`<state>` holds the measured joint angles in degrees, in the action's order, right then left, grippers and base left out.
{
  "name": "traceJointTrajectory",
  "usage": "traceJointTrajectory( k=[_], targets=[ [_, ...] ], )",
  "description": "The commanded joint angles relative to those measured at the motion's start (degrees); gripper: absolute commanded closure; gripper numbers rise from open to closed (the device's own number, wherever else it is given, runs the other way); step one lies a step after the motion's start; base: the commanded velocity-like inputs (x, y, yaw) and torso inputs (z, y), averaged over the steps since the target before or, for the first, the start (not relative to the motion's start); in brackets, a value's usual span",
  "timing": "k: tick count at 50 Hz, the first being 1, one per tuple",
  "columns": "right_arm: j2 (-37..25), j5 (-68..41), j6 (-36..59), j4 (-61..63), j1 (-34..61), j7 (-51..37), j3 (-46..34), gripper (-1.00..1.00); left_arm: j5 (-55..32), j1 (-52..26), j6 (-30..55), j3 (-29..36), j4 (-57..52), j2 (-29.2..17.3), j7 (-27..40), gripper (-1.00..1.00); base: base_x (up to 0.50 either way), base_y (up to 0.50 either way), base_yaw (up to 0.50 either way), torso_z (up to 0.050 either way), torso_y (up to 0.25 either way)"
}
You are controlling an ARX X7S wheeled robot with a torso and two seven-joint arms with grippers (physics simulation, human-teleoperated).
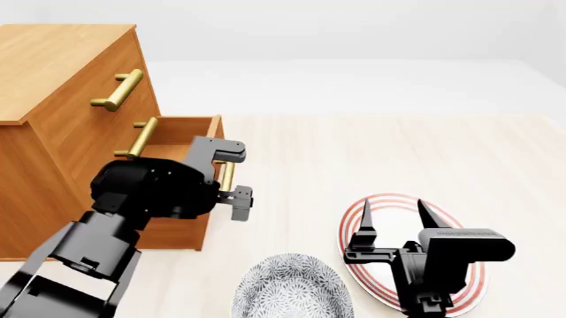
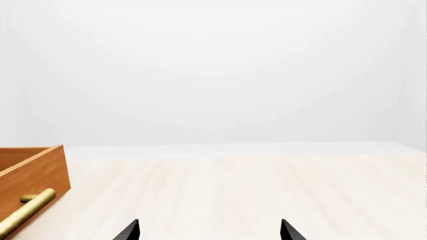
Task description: Open the bottom drawer of the cabinet.
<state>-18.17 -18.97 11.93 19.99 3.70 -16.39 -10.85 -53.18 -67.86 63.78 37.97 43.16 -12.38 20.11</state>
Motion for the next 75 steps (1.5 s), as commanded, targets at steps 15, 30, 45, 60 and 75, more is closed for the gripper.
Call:
traceJointTrajectory(
  k=[15, 30, 45, 60, 75],
  targets=[
    [-1.1, -1.2, -0.8, 0.9, -1.0, -0.7, 1.4, -1.0, 1.8, -4.9, -9.5, 5.6, 15.2, 12.3, -11.6, -1.0, 0.0, 0.0, 0.0, 0.0, 0.0],
    [-1.1, -1.2, -0.9, 0.5, -0.8, -0.8, 1.0, -1.0, -13.8, -7.6, -14.2, 18.2, 16.3, 12.2, -12.1, -1.0, 0.0, 0.0, 0.0, -0.001, 0.0],
    [-1.1, -1.0, -0.2, 0.0, 0.4, -0.8, -0.1, -1.0, -16.0, -0.6, -24.5, 9.8, -16.8, -2.4, 4.7, -1.0, 0.0, 0.0, 0.0, -0.001, 0.0],
    [-2.1, -1.3, 9.7, 5.4, 9.8, -2.1, -2.6, -1.0, -16.1, 8.5, -31.8, 2.0, -50.9, -18.0, 19.6, -1.0, 0.0, 0.0, 0.0, 0.0, 0.001],
    [-2.7, -1.5, 21.7, 13.6, 27.4, -4.1, -3.1, -1.0, -1.4, 17.6, -40.2, 2.4, -70.7, -26.0, 27.1, -1.0, 0.0, 0.0, 0.0, 0.0, 0.0]
  ],
)
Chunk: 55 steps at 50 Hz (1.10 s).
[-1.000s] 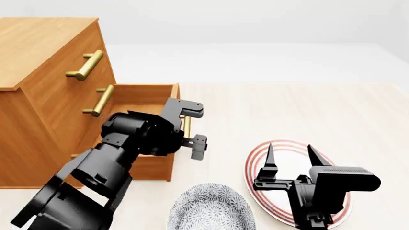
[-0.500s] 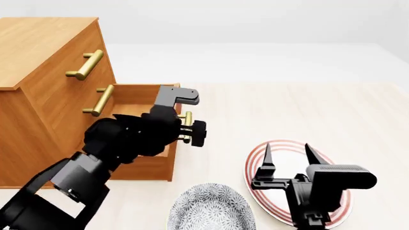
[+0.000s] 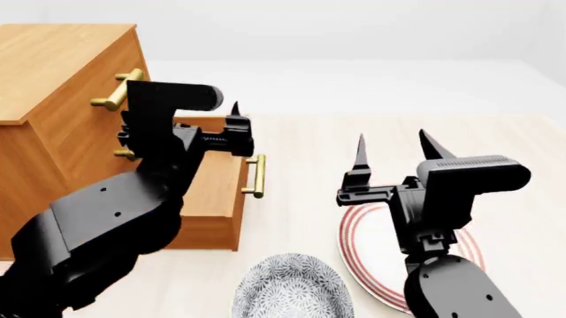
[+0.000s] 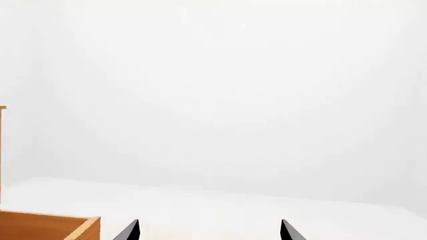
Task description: Open the bottom drawer of the cabinet.
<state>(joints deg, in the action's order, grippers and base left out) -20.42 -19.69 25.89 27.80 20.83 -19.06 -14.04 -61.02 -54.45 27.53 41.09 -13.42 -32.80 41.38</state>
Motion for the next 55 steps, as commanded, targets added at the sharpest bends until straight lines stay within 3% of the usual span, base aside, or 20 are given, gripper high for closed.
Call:
traceJointTrajectory(
  k=[1, 24, 55],
  targets=[
    [-0.5, -0.8, 8.0, 6.1, 10.6, -1.5, 0.1, -1.0, 6.3, 4.0, -3.6, -0.6, -14.4, -5.6, 5.8, -1.0, 0.0, 0.0, 0.0, 0.0, 0.0],
    [-0.9, -0.6, 11.4, 11.9, 15.8, -3.0, -0.7, -1.0, 12.2, 1.0, -2.9, -0.5, -18.7, -7.2, 8.1, -1.0, 0.0, 0.0, 0.0, 0.0, 0.0],
    [-1.1, -5.5, 21.2, 20.4, 24.8, -5.0, 1.2, -1.0, 10.4, -6.6, 2.1, -2.1, -24.7, -8.0, 10.2, -1.0, 0.0, 0.0, 0.0, 0.0, 0.0]
  ],
)
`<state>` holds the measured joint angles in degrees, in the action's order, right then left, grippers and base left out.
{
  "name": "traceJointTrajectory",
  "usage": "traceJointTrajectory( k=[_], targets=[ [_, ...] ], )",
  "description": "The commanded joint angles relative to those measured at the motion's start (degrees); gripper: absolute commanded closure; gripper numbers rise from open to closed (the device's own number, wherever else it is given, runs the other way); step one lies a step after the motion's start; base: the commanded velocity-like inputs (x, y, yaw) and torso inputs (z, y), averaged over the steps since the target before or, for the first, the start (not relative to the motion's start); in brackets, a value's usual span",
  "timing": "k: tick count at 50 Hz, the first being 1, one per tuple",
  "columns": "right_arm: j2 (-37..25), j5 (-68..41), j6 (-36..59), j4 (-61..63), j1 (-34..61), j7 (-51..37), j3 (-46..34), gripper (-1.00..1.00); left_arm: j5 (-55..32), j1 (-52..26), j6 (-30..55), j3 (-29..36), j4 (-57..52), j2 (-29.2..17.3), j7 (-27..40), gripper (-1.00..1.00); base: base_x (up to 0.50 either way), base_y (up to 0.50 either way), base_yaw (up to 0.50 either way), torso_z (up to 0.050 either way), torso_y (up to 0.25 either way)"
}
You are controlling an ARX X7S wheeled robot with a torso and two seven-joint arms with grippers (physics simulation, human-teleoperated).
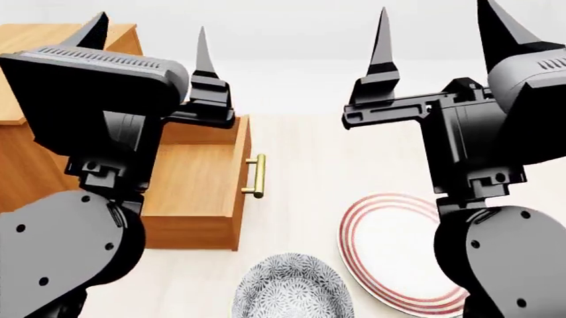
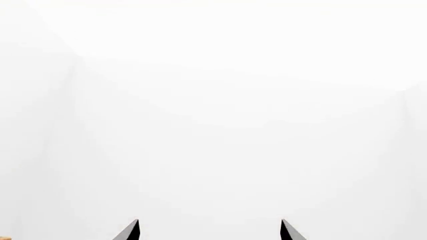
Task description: Open the bottom drawer of the cabinet.
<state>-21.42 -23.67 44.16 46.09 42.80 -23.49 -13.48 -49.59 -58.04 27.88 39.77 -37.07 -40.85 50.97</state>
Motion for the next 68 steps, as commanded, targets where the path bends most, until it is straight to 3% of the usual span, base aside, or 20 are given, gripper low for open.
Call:
traceJointTrajectory(
  k=[1, 24, 49, 68],
  targets=[
    [-0.1, -1.5, 2.9, 2.3, 3.1, -0.6, 0.7, -1.0, -1.3, -3.4, 2.1, -0.9, -1.0, 0.0, 0.6, -1.0, 0.0, 0.0, 0.0, 0.0, 0.0],
    [-0.6, -3.5, 4.8, 7.4, 6.6, -1.8, 1.7, -1.0, -1.7, -8.1, 4.3, -1.9, -5.0, -0.1, 1.9, -1.0, 0.0, 0.0, 0.0, 0.0, 0.0],
    [0.1, -5.4, 6.9, 8.4, 11.9, -3.0, 1.1, -1.0, 7.9, -5.0, 1.5, 0.9, -11.4, -1.7, 2.7, -1.0, 0.0, 0.0, 0.0, 0.0, 0.0],
    [-0.5, -8.7, 7.0, 9.9, 13.9, -4.5, 1.3, -1.0, 9.2, -4.8, 0.9, 1.2, -13.9, -2.2, 2.8, -1.0, 0.0, 0.0, 0.0, 0.0, 0.0]
  ],
)
